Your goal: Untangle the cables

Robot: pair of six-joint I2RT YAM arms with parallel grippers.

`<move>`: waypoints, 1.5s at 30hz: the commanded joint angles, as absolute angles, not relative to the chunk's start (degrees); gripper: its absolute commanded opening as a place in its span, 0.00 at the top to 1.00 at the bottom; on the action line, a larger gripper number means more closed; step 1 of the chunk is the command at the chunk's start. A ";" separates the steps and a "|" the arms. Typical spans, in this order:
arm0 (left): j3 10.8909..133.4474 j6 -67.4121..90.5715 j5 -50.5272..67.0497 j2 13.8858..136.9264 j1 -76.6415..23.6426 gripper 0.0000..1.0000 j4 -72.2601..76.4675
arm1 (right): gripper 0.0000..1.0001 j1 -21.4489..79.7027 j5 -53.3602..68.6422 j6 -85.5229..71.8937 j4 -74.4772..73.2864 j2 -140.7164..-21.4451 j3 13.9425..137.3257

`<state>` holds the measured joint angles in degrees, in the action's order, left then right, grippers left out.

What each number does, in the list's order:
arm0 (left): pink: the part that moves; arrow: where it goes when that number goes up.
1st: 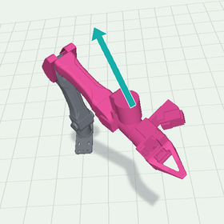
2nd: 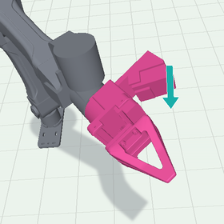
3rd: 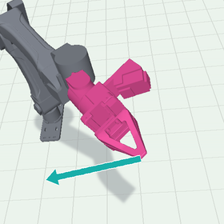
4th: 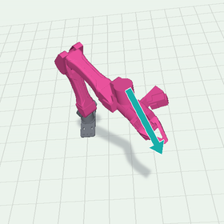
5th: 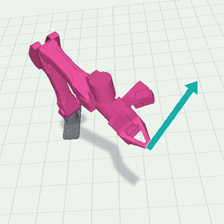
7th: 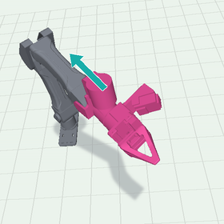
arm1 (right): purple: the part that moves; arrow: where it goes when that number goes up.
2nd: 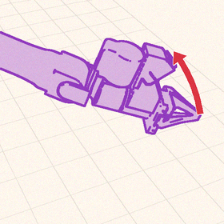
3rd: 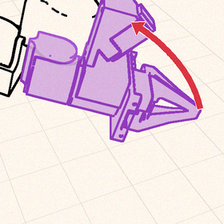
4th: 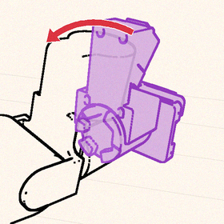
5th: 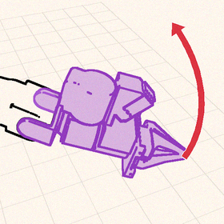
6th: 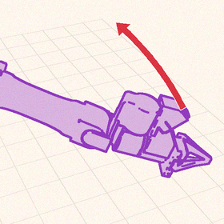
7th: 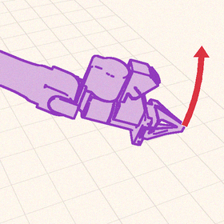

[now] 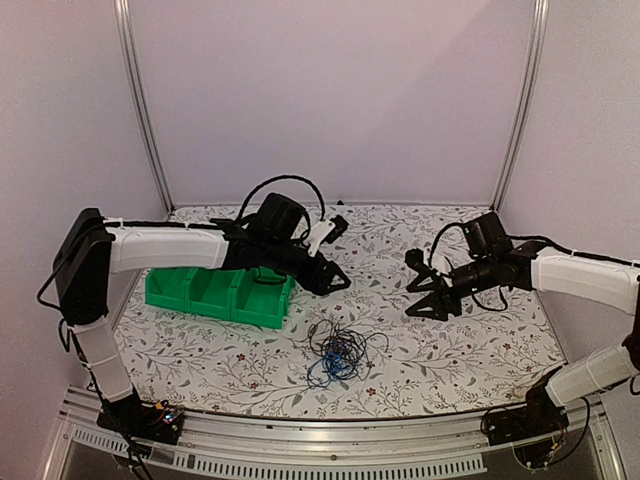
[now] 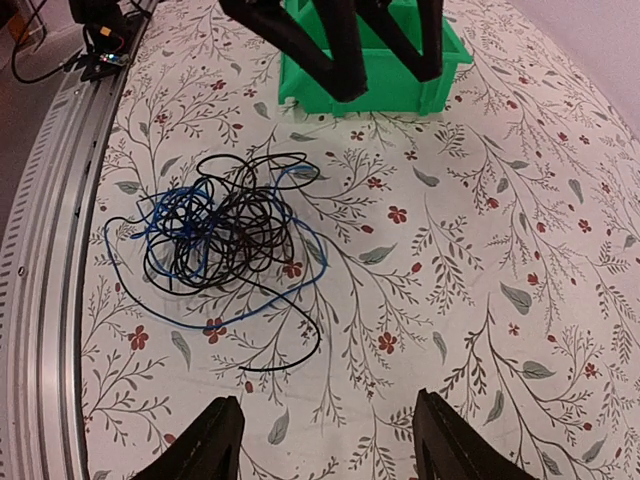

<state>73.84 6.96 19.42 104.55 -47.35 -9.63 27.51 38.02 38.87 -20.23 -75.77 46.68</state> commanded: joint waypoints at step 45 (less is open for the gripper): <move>62.69 9.47 5.07 88.46 -46.08 0.25 5.36 | 0.49 37.39 36.12 20.43 -30.14 -105.86 58.77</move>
